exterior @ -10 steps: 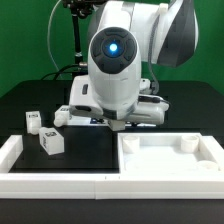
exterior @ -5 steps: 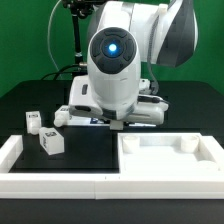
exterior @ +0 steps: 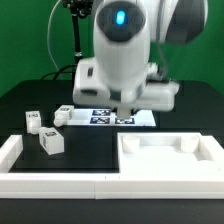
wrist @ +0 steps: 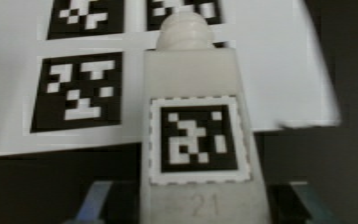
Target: Assemble one leg
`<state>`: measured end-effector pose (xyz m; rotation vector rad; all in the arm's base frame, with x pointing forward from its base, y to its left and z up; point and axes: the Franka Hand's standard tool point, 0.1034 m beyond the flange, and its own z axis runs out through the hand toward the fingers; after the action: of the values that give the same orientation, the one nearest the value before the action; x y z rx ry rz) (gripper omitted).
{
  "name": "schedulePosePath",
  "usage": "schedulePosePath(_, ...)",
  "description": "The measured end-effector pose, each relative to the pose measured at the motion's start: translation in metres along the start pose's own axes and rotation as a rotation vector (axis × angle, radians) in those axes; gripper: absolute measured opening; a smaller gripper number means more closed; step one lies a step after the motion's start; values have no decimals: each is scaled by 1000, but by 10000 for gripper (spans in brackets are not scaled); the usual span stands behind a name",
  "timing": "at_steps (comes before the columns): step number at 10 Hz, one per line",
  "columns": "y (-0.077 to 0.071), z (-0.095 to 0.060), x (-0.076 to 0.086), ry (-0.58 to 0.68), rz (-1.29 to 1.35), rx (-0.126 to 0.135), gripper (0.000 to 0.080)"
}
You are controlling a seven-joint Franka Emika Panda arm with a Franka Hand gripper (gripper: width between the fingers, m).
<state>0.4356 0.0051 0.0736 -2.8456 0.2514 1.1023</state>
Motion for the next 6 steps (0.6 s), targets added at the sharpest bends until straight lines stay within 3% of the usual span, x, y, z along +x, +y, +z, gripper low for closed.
schedulePosePath(1,-3,-21,-3,38,-14,8,287)
schedulePosePath(2,-2,-27,3,106,-27,-12,287)
schedulePosePath(3,-1,-21,8,174,-30,-22,287)
schedulePosePath(6,-6,-29,11,375,-38,-15,287)
